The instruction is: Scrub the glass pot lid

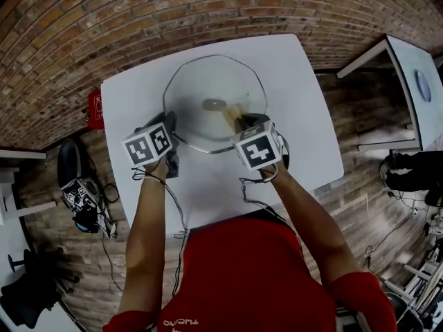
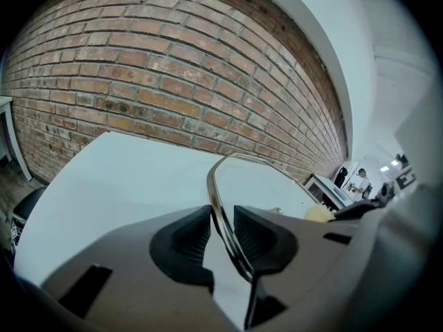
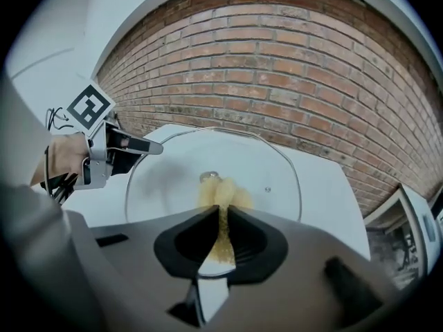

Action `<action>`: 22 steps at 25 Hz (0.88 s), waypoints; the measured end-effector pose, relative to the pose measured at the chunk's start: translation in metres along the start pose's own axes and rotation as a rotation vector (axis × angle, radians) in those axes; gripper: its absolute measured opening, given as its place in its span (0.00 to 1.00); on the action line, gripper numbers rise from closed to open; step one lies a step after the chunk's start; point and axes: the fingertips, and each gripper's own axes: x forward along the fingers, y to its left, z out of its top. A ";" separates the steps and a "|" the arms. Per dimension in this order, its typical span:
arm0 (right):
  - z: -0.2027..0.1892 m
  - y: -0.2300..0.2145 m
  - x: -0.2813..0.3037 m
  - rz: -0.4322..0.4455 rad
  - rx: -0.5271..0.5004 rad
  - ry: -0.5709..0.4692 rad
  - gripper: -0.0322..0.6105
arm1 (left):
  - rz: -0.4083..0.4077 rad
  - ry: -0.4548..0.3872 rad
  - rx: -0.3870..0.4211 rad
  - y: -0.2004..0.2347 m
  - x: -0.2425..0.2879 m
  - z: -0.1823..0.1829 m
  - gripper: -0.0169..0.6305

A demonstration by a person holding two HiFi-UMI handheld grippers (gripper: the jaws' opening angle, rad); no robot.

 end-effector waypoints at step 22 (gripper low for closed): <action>0.085 0.009 0.072 0.030 0.035 -0.045 0.13 | -0.001 -0.008 0.030 -0.002 -0.001 0.001 0.21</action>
